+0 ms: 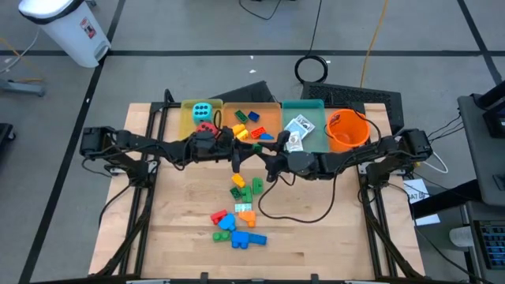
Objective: Pick & Place Toys
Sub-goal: Put the green game piece into the orange bin
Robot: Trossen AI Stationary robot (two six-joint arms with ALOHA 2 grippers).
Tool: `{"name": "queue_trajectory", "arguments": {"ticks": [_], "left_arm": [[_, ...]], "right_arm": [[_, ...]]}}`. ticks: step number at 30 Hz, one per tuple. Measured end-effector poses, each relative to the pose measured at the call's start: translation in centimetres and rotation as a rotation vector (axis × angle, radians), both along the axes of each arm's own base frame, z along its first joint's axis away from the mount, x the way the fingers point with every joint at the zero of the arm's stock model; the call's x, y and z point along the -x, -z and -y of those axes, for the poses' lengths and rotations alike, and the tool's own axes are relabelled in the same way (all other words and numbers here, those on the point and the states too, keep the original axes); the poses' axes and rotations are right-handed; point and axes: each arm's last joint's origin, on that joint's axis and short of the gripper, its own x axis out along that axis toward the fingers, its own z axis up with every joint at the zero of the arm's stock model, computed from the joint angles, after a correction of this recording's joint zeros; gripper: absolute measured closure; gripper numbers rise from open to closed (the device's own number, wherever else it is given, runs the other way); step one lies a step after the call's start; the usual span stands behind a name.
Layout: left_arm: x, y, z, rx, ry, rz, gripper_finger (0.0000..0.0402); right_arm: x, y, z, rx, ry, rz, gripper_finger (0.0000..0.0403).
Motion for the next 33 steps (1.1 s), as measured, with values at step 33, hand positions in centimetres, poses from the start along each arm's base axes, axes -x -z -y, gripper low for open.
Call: {"name": "queue_trajectory", "arguments": {"ticks": [33], "left_arm": [[-3.1, 0.6, -9.4, -0.126, -0.231, -0.285, 0.0303]], "right_arm": [[10.4, 2.5, 1.8, -0.646, -0.103, 0.176, 0.0229]]}}
